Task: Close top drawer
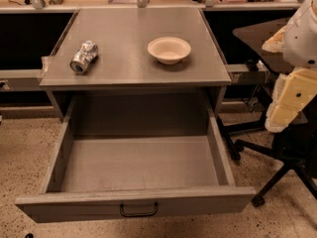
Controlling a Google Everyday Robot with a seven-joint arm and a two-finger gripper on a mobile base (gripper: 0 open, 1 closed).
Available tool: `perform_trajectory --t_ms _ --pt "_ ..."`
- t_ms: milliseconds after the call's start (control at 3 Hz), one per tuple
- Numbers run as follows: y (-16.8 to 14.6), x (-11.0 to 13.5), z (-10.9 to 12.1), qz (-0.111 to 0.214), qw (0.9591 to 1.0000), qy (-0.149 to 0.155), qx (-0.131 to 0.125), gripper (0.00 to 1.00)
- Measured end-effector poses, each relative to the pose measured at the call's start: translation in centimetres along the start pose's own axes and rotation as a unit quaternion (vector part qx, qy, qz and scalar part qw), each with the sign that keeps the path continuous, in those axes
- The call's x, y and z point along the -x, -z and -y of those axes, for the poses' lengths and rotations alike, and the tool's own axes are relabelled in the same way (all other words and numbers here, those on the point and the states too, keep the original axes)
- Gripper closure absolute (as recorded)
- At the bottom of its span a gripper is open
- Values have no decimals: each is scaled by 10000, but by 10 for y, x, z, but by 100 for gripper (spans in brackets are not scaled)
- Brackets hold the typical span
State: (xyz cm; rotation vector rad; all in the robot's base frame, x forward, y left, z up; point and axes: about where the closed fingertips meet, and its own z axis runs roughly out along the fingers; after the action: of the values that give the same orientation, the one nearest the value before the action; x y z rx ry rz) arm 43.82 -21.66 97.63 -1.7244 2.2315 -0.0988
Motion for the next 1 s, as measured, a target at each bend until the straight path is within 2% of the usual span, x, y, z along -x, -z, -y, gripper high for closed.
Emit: perform_trajectory --t_ms 667,1000 --pt "-3 2 0 -66 10000 7 -30 0" --pt "-28 13 -18 116 9999 8 -3 0"
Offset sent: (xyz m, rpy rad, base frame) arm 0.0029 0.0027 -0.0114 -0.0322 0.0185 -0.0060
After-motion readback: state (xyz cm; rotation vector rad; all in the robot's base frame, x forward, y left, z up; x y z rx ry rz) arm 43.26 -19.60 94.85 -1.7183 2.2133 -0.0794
